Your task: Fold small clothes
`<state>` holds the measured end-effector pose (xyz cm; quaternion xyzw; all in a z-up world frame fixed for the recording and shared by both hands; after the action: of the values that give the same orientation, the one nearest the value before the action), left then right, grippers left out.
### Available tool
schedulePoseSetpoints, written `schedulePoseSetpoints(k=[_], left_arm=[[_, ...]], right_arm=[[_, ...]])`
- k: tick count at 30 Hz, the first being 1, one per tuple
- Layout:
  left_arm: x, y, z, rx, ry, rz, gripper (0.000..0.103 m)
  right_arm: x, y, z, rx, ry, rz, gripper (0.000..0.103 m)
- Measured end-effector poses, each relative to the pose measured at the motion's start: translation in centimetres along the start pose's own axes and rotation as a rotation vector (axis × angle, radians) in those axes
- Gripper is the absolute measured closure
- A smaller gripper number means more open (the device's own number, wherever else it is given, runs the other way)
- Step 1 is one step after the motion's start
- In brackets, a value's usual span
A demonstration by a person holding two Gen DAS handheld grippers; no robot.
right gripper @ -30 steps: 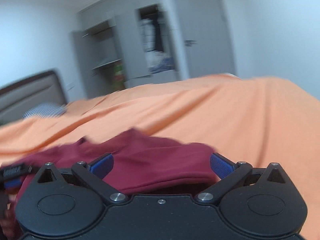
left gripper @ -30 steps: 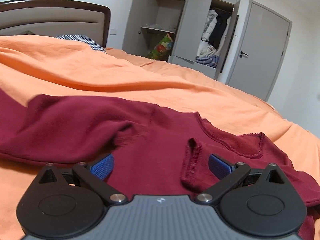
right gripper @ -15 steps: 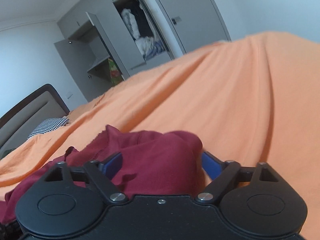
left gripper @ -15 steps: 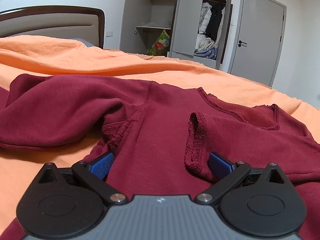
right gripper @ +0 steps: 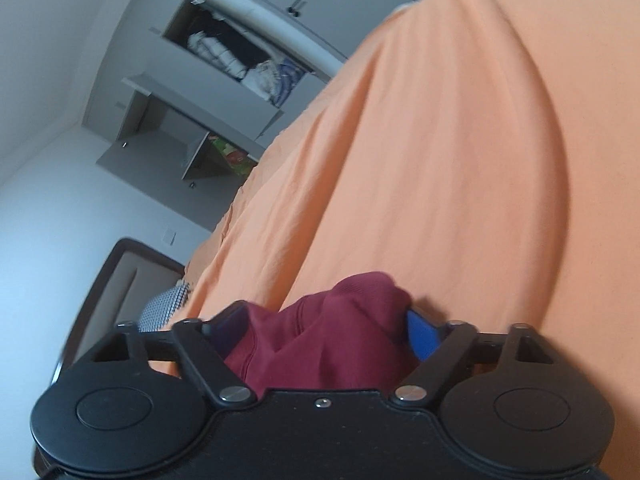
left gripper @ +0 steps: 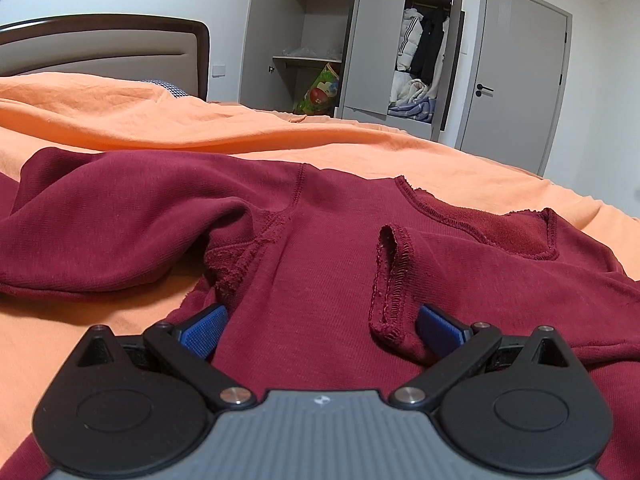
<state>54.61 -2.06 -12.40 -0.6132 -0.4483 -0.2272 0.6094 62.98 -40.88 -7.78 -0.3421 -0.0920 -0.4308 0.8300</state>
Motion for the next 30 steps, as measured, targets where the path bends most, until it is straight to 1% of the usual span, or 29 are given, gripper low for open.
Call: schedulePoseSetpoints(k=[2,3,4,6,7,9,10,12,14,16,19,21,23,24,26,28,30], left_arm=[[0.0,0.0,0.0,0.000,0.000,0.000,0.001],[0.0,0.0,0.0,0.000,0.001,0.000,0.001],[0.0,0.0,0.0,0.000,0.001,0.000,0.001],[0.0,0.0,0.0,-0.001,0.000,-0.001,0.001],[0.0,0.0,0.0,-0.001,0.000,-0.001,0.001],[0.0,0.0,0.0,-0.001,0.000,-0.001,0.001],[0.0,0.0,0.0,-0.001,0.000,-0.002,0.001],[0.0,-0.1,0.0,-0.002,0.000,-0.002,0.000],[0.0,-0.2,-0.1,-0.002,0.002,-0.003,0.000],[0.1,-0.2,-0.1,-0.002,0.002,-0.003,0.000],[0.1,-0.2,-0.1,-0.002,0.002,-0.003,0.000],[0.1,-0.2,-0.1,-0.002,0.002,-0.003,0.000],[0.1,-0.2,-0.1,-0.002,0.003,-0.003,0.000],[0.1,-0.2,-0.1,-0.002,0.003,-0.004,0.000],[0.0,-0.2,-0.1,-0.003,0.002,-0.004,0.000],[0.0,-0.2,-0.1,-0.003,0.002,-0.004,0.000],[0.0,-0.2,-0.1,-0.002,0.003,-0.004,0.000]], right_arm=[[0.0,0.0,-0.7,-0.043,0.000,0.024,0.066],[0.0,-0.1,-0.9,-0.065,-0.011,0.026,0.071],[-0.1,-0.2,-1.2,-0.069,-0.012,0.025,0.072],[-0.1,-0.4,-1.4,-0.059,-0.005,0.012,0.077],[-0.1,-0.6,-1.2,-0.064,-0.021,0.005,0.081],[0.1,-1.3,0.0,-0.061,-0.101,-0.033,0.084],[0.1,-2.1,1.2,-0.040,-0.160,-0.069,0.085],[0.4,-3.8,4.0,-0.016,-0.323,-0.136,0.085],[0.5,-4.6,5.6,-0.030,-0.440,-0.161,0.085],[0.0,-4.2,5.1,-0.081,-0.473,-0.135,0.085],[-0.8,-3.1,2.3,-0.139,-0.450,-0.077,0.084],[-1.5,-2.9,0.9,-0.148,-0.423,-0.053,0.078],[-2.0,-3.7,0.2,-0.125,-0.386,-0.062,0.065],[-2.4,-4.1,0.0,-0.119,-0.380,-0.062,0.060],[-3.2,-4.9,-0.1,-0.100,-0.375,-0.052,0.037],[-4.0,-5.6,-0.1,-0.081,-0.363,-0.042,0.032],[-5.0,-5.9,-0.3,-0.090,-0.355,-0.021,0.035]])
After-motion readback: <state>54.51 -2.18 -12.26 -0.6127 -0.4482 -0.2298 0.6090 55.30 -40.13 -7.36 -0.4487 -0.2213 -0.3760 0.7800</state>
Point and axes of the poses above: each gripper's, at about its wrist camera, not at the fingertips, and y roughly the way its jaws point, z to its left, x to its top, the point moved 7 cm from there along y, roughly the way its jaws point, and after that the axes turned 3 degrees about -y, right-handed, at the moved point
